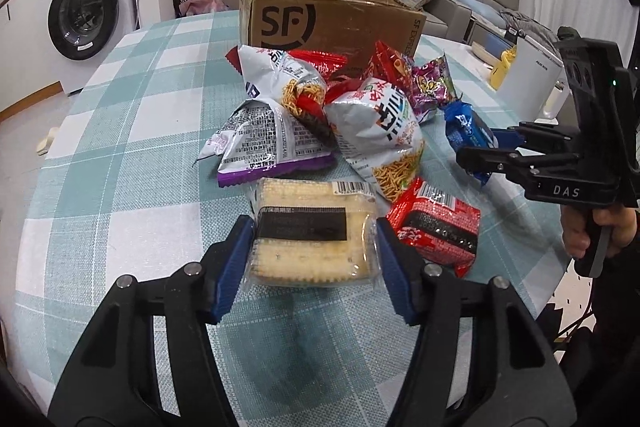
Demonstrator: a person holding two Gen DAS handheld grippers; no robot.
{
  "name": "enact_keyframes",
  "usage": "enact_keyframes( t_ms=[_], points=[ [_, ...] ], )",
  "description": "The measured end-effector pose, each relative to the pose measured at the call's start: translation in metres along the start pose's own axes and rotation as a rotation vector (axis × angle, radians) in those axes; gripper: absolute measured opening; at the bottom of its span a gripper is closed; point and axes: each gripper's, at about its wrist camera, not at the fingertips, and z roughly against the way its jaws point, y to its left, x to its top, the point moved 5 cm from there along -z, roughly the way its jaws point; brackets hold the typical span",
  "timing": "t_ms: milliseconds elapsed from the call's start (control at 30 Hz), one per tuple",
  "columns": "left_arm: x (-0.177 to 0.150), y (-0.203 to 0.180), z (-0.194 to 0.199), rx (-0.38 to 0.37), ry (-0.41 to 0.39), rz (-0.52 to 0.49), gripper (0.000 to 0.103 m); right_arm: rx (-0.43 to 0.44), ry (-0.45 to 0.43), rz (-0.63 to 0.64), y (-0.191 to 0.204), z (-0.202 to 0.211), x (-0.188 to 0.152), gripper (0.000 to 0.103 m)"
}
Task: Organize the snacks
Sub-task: 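Lift the cracker packet and Oreo packet and carry both over the cardboard box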
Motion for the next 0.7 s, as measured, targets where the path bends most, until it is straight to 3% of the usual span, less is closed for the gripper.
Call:
enact_keyframes(
  t_ms=[700],
  points=[
    [0.005, -0.025, 0.044, -0.05, -0.061, -0.018, 0.058, 0.006, -0.081, -0.004, 0.004, 0.037, 0.008, 0.046]
  ],
)
